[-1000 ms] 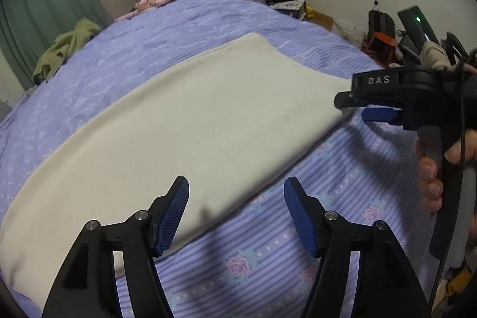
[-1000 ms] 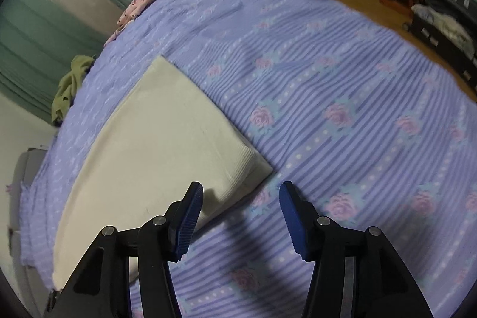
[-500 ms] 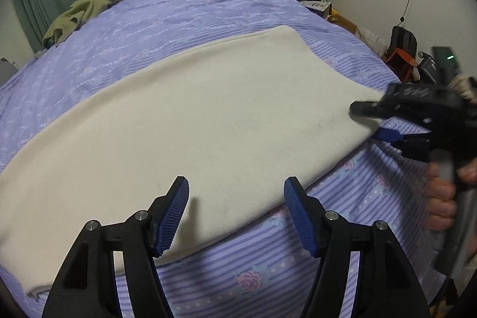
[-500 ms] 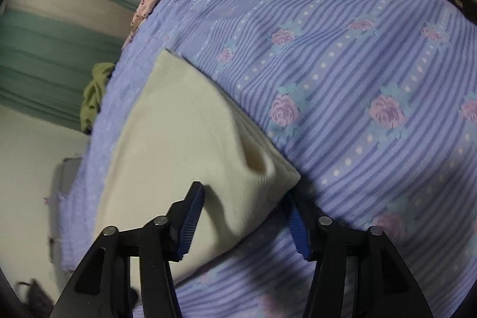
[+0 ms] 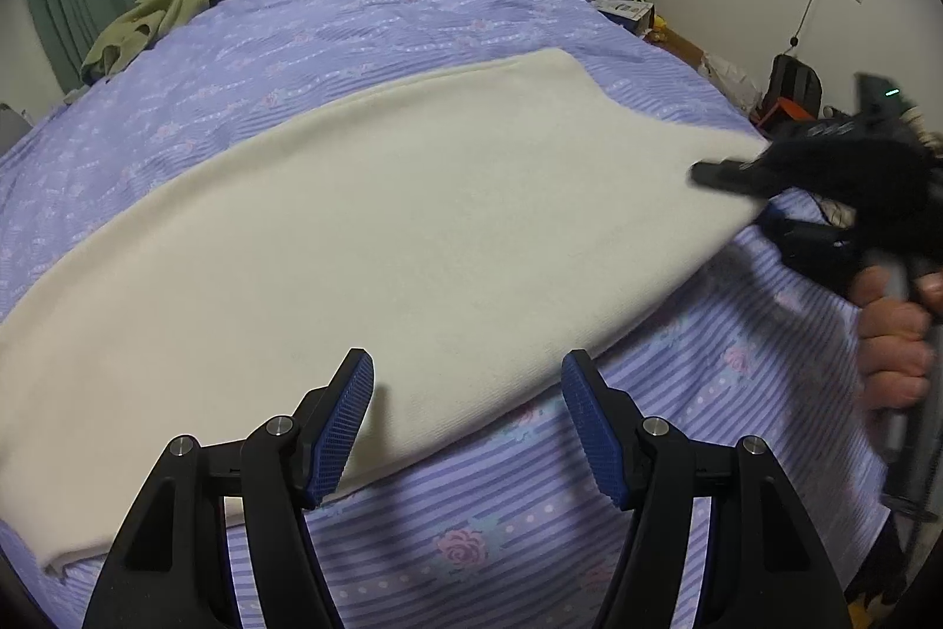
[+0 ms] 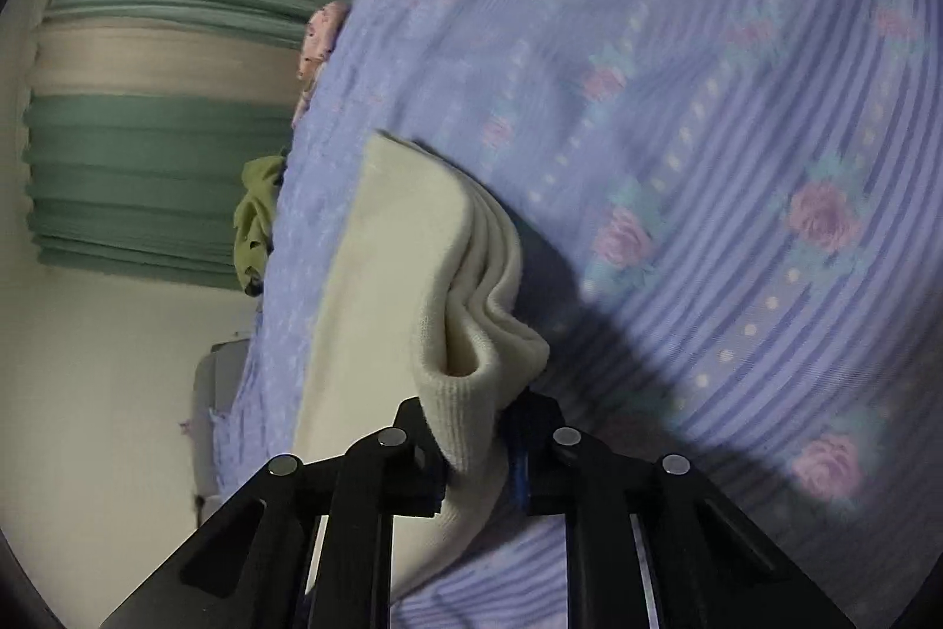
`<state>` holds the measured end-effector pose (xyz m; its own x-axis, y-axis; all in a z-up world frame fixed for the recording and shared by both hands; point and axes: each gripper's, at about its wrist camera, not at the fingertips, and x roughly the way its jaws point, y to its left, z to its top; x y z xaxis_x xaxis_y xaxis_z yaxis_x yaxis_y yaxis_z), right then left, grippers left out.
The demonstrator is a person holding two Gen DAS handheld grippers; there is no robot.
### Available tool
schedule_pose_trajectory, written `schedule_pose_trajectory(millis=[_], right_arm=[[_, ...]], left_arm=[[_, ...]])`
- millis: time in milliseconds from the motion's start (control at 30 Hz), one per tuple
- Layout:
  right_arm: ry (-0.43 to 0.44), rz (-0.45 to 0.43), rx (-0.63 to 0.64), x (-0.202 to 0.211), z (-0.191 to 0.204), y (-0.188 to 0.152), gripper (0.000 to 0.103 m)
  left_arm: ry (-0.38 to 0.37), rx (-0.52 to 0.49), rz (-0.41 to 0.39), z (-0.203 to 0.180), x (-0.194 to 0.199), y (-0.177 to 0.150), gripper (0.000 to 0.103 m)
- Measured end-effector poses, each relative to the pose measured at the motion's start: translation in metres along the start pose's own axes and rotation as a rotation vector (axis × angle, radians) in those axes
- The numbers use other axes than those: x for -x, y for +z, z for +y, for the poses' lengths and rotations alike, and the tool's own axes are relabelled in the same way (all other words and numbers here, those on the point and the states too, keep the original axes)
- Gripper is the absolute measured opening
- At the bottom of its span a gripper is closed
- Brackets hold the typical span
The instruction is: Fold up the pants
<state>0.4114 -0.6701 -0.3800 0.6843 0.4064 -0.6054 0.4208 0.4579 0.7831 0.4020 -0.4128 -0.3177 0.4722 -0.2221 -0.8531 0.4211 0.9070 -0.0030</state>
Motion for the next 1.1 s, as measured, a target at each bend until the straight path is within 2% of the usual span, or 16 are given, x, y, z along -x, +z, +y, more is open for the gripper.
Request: schedule_pose_trajectory(millis=[67,133,167,233,267,333,400,433,500,533,600,700,833,933,967,1100], right_arm=[[0.011,-0.047,0.018,0.021,0.015,-0.002,0.014],[-0.082,-0.113,0.123,0.035,0.034,-0.006,0.014],[-0.174,-0.113,0.194,0.026,0.039,-0.008,0.014],[-0.260,-0.060,0.229,0.009,0.031,-0.010,0.015],[-0.292,-0.036,0.234,0.001,0.026,-0.010,0.016],[-0.273,-0.025,0.191,0.003,0.016,-0.007,0.020],[-0.278,-0.087,0.155,0.021,0.012,-0.007,0.029],[-0.320,-0.133,0.147,0.033,0.010,-0.007,0.032],[-0.462,-0.253,0.150,0.063,0.007,-0.008,0.034],[-0.470,-0.267,0.151,0.074,0.004,-0.007,0.034],[-0.433,-0.255,0.121,0.091,-0.003,-0.009,0.035],[-0.369,-0.224,0.114,0.097,-0.009,-0.021,0.041],[-0.259,-0.126,0.120,0.062,-0.006,-0.031,0.041],[-0.209,-0.045,0.065,0.027,-0.014,-0.033,0.043],[-0.187,-0.029,0.053,0.020,-0.017,-0.035,0.049],[-0.181,-0.024,0.036,0.011,-0.022,-0.041,0.057]], left_arm=[[-0.004,-0.002,-0.023,-0.004,0.005,0.005,0.065],[-0.010,-0.015,-0.024,-0.009,0.003,0.006,0.065],[-0.009,-0.024,-0.018,-0.012,0.001,0.006,0.065],[-0.004,-0.041,-0.002,-0.017,-0.003,0.005,0.065],[-0.006,-0.046,-0.002,-0.019,-0.003,0.004,0.065],[-0.013,-0.044,-0.004,-0.020,-0.002,0.001,0.066],[-0.017,-0.042,0.000,-0.020,-0.001,-0.001,0.066],[-0.019,-0.041,0.003,-0.019,-0.002,-0.001,0.066],[-0.008,-0.045,0.003,-0.020,-0.003,-0.002,0.066],[0.000,-0.046,0.001,-0.020,-0.003,-0.001,0.066],[0.006,-0.042,-0.009,-0.020,-0.003,0.000,0.068],[0.022,-0.043,-0.023,-0.021,-0.003,0.003,0.069],[0.027,-0.066,-0.030,-0.023,-0.002,0.006,0.069],[0.034,-0.071,-0.035,-0.022,0.001,0.006,0.069],[0.036,-0.067,-0.036,-0.021,0.001,0.006,0.069],[0.036,-0.056,-0.036,-0.019,0.000,0.007,0.069]])
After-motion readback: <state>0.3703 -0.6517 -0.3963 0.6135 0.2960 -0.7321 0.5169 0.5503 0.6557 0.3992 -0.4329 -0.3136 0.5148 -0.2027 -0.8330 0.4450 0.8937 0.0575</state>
